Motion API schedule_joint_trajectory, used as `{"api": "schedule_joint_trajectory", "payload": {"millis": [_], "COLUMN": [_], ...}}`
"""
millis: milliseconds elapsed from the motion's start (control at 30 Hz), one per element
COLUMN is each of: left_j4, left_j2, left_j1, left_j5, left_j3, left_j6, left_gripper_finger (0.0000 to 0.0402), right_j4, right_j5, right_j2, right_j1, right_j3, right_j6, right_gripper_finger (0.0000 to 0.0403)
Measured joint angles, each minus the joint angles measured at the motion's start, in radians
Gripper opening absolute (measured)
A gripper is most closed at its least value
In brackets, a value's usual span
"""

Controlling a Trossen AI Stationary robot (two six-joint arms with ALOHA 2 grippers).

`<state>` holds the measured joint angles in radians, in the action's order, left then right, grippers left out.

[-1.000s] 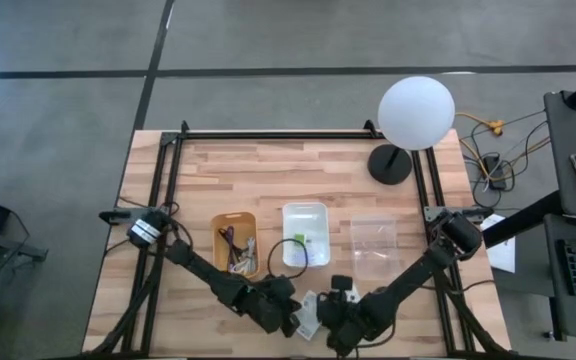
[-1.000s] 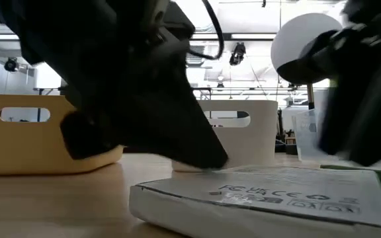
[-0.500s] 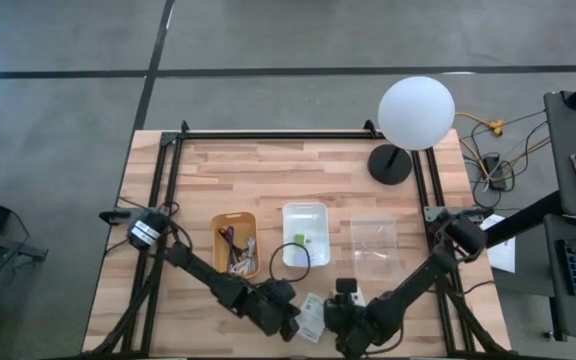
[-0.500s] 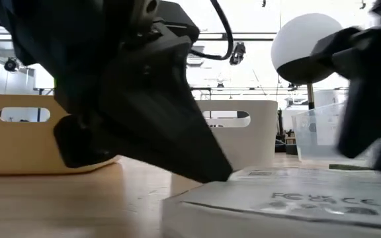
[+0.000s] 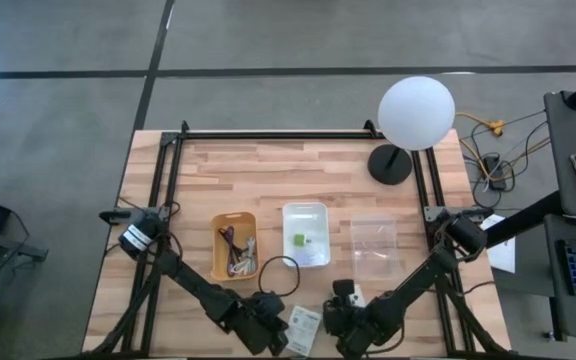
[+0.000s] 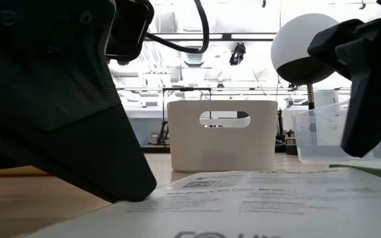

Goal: Pick and place items into bin
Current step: Put the left white card reader box into the transparent bin

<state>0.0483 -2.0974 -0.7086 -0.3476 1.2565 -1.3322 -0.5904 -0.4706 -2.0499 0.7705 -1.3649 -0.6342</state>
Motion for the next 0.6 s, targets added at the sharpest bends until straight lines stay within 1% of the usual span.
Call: {"api": "schedule_joint_trajectory", "payload": {"millis": [100,167,267,367,433,533,600], "left_j4": [0.000,0.001,0.004,0.003,0.002,0.001,0.000], "left_j2": [-0.007,-0.015,-0.023,-0.023,-0.023,-0.023,-0.023], "left_j1": [0.000,0.000,0.000,0.000,0.000,0.000,0.000], "left_j5": [-0.001,-0.001,-0.002,-0.004,-0.003,-0.004,-0.005], "left_j3": [0.000,0.002,0.006,0.005,0.003,0.002,0.000], "left_j6": [-0.001,-0.001,-0.001,-0.001,-0.001,-0.001,-0.001], "left_gripper_finger": [0.0000,0.0000,0.0000,0.0000,0.0000,0.0000,0.0000], "right_j4": [0.032,0.060,0.119,0.177,0.217,0.231,0.234], "right_j5": [0.021,0.083,0.163,0.204,0.254,0.330,0.351], "right_j2": [-0.002,-0.006,-0.007,-0.007,-0.006,-0.006,-0.006], "right_j1": [-0.001,-0.005,-0.017,-0.035,-0.050,-0.070,-0.080], "right_j3": [0.000,0.001,0.015,0.030,0.036,0.043,0.046], "right_j6": [0.001,-0.024,-0.123,-0.208,-0.275,-0.398,-0.479], "right_gripper_finger": [0.0137,0.0137,0.0137,0.0137,0.0137,0.0137,0.0137]}}
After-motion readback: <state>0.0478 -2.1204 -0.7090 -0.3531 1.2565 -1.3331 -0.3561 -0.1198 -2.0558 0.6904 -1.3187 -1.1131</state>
